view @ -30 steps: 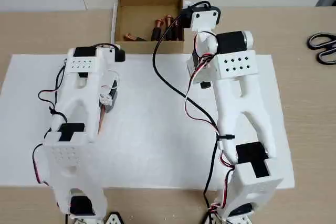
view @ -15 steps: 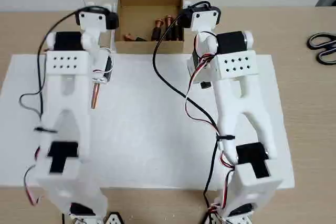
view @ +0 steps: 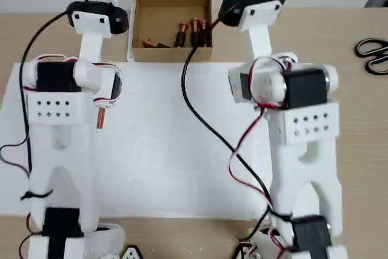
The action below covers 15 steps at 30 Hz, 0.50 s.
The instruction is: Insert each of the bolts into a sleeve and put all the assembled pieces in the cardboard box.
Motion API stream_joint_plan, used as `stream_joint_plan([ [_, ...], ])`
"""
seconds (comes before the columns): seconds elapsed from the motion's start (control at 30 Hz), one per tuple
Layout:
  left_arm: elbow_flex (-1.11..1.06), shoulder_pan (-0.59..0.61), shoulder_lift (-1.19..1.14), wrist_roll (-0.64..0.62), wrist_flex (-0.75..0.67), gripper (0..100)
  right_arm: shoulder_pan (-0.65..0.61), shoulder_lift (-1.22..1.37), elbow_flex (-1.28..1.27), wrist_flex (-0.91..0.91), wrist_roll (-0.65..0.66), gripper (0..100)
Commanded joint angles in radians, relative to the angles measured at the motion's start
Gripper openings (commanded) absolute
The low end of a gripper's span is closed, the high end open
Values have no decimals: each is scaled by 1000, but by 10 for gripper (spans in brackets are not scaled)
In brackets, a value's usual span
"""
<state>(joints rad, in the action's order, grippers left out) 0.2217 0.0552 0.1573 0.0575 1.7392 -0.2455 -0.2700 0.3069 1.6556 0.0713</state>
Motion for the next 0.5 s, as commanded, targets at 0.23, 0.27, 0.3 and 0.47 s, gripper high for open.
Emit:
stream_joint_plan([
  [0.23, 4, -8, 180, -14, 12, 6, -2, -395, -321, -51, 55, 20],
  [0.27, 4, -8, 195, -34, 12, 6, -2, -418, -377, -79, 61, 20],
  [0.3, 4, -8, 210, -64, 12, 6, -2, -443, -439, -114, 63, 20],
  [0.47, 4, -8, 267, -227, 12, 6, -8, -559, -726, -325, 63, 20],
])
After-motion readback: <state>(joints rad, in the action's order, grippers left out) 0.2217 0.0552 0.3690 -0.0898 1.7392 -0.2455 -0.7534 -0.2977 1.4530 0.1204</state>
